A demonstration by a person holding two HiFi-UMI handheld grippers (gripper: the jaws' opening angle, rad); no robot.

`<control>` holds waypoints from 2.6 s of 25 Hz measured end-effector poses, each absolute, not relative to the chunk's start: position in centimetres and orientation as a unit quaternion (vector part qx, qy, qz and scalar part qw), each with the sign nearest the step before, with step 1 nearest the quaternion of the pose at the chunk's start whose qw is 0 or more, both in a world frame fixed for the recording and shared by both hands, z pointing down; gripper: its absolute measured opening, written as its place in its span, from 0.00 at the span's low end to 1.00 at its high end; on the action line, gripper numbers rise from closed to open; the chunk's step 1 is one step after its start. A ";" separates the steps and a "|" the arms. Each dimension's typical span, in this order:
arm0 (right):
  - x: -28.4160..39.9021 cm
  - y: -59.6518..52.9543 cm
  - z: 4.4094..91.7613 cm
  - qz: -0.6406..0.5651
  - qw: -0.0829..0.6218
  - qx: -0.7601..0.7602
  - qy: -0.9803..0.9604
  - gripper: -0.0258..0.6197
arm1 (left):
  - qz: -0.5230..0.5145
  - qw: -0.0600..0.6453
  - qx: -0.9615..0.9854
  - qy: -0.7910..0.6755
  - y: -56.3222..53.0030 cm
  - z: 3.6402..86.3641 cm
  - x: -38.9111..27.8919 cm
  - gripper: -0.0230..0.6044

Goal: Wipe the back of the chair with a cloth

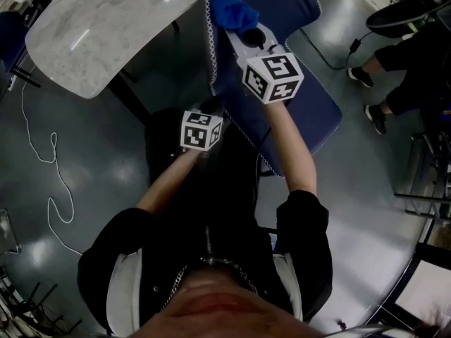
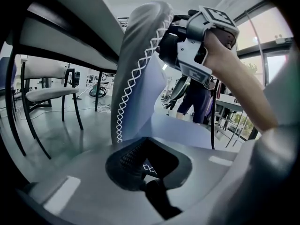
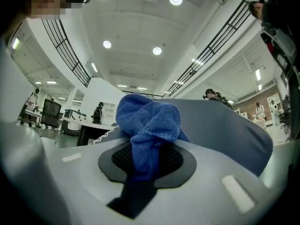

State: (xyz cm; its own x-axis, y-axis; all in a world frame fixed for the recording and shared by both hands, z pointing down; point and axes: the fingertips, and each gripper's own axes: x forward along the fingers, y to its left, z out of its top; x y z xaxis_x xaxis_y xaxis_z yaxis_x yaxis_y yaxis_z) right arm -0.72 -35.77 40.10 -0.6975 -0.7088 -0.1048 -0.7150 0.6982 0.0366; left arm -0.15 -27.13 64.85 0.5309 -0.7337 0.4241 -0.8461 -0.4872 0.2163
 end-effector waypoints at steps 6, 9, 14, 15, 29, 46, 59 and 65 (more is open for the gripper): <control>-0.6 -34.8 42.8 0.017 0.029 -0.382 0.923 0.18 | 0.141 0.206 0.852 -0.461 -26.9 65.3 0.2 0.04; -0.4 -34.2 44.3 0.016 0.018 -0.381 0.924 0.18 | 0.139 0.206 0.852 -0.461 -27.0 65.2 0.3 0.04; -0.2 -33.3 47.2 0.007 0.001 -0.377 0.926 0.18 | 0.138 0.209 0.850 -0.463 -27.0 65.4 -0.2 0.04; -0.3 -33.2 47.6 0.007 -0.003 -0.376 0.927 0.18 | 0.137 0.209 0.849 -0.465 -27.1 65.4 -0.4 0.04; -0.2 -30.3 55.5 -0.046 -0.101 -0.356 0.928 0.19 | 0.128 0.208 0.847 -0.472 -28.1 65.5 -1.2 0.04; 5.3 -31.7 43.9 -0.044 -0.100 -0.463 0.880 0.18 | 0.185 0.096 0.870 -0.446 -25.2 55.2 -0.3 0.04; 6.7 -24.3 21.4 -0.101 -0.091 -0.520 0.843 0.19 | 0.208 0.105 0.869 -0.437 -18.4 30.0 -0.7 0.04; 8.4 -19.6 12.7 -0.120 -0.105 -0.506 0.848 0.19 | 0.192 0.134 0.861 -0.453 -15.2 18.2 0.9 0.04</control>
State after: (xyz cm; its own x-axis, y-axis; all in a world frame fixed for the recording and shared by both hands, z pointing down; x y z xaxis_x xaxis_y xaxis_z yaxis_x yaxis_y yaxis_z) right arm 8.40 -19.60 12.72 -0.4657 -0.8328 0.2993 -0.8832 0.4586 -0.0982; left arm 0.88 -15.17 18.15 0.5170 -0.7276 0.4510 -0.8301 -0.5547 0.0567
